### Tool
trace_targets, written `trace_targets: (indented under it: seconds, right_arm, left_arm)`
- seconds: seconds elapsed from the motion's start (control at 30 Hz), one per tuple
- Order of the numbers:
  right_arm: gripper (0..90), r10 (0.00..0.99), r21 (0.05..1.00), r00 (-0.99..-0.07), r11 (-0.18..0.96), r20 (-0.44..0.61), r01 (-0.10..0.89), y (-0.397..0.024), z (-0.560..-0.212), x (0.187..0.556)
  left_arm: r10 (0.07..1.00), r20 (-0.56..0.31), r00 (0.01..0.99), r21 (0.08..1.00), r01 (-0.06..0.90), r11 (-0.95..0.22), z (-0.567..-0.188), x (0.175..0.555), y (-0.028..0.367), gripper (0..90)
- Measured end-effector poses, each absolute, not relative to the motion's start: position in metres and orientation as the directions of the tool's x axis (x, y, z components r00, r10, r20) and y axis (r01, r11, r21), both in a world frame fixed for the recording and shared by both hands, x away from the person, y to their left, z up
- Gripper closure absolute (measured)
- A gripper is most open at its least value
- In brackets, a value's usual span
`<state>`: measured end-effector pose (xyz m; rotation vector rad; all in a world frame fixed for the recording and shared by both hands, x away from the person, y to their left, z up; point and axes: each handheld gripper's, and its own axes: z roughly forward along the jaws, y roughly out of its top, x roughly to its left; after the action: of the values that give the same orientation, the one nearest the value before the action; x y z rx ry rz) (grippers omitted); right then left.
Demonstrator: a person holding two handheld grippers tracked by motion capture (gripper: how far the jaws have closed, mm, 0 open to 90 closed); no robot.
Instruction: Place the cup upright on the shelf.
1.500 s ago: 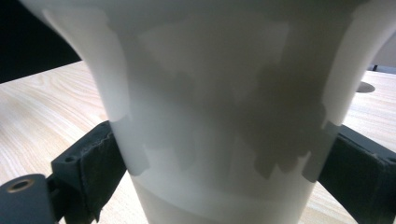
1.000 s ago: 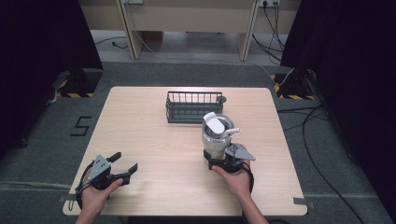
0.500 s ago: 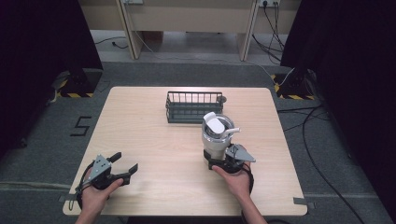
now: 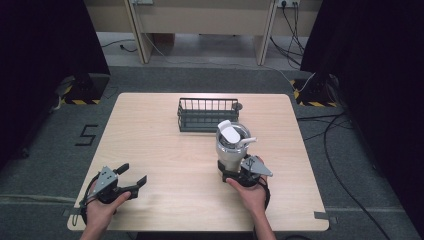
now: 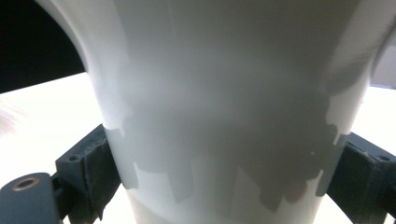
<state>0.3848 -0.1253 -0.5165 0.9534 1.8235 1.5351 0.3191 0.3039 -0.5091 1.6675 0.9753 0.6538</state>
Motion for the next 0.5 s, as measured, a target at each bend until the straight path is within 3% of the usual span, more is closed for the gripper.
trace_targets:
  seconds: [0.5]
  right_arm:
    - [11.0,0.805,0.985,-0.593,0.084,0.023,0.152,-0.1263,-0.5164,0.3863]
  left_arm:
    - [0.852,-0.048,0.521,0.951,0.284,-0.12,-0.5101,0.3199,0.3041,14.6]
